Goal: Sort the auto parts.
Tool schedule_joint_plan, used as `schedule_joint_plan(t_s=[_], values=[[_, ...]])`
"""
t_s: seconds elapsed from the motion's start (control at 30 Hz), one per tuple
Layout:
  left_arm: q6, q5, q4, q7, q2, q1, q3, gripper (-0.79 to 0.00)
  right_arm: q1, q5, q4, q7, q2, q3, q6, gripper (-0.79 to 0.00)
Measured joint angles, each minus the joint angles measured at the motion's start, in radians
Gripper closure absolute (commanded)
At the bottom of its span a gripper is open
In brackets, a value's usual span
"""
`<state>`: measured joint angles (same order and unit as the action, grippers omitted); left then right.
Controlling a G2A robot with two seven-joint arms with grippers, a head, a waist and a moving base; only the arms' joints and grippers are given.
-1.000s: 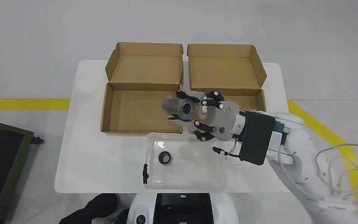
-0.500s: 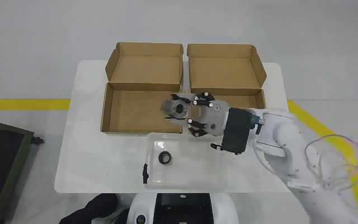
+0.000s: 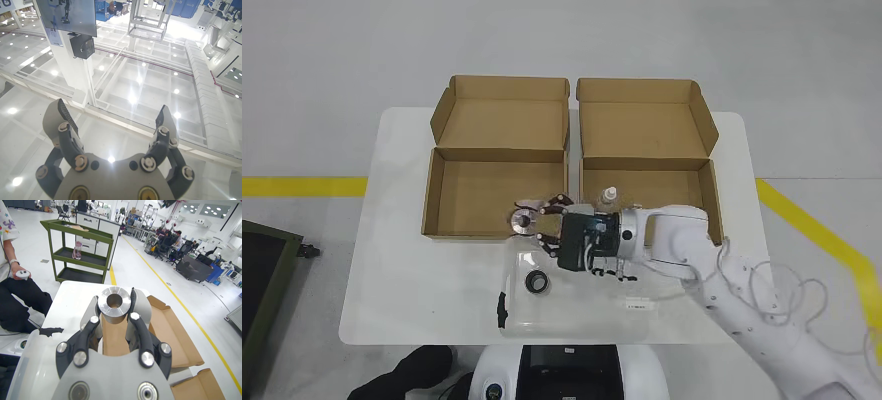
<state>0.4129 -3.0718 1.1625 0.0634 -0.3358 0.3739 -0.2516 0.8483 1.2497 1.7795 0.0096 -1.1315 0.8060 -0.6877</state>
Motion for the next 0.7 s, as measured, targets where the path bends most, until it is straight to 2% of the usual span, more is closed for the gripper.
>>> schedule_joint_plan(t_s=[0.37,0.7], values=[[0.0,0.0,0.0,0.0,0.0,0.0,0.0,-0.785,-0.107,0.001,-0.166,0.152,-0.058,-0.112,0.049,0.0],[0.0,0.0,0.0,0.0,0.0,0.0,0.0,-0.785,-0.214,-0.025,-0.287,0.338,-0.115,-0.181,0.074,0.0]])
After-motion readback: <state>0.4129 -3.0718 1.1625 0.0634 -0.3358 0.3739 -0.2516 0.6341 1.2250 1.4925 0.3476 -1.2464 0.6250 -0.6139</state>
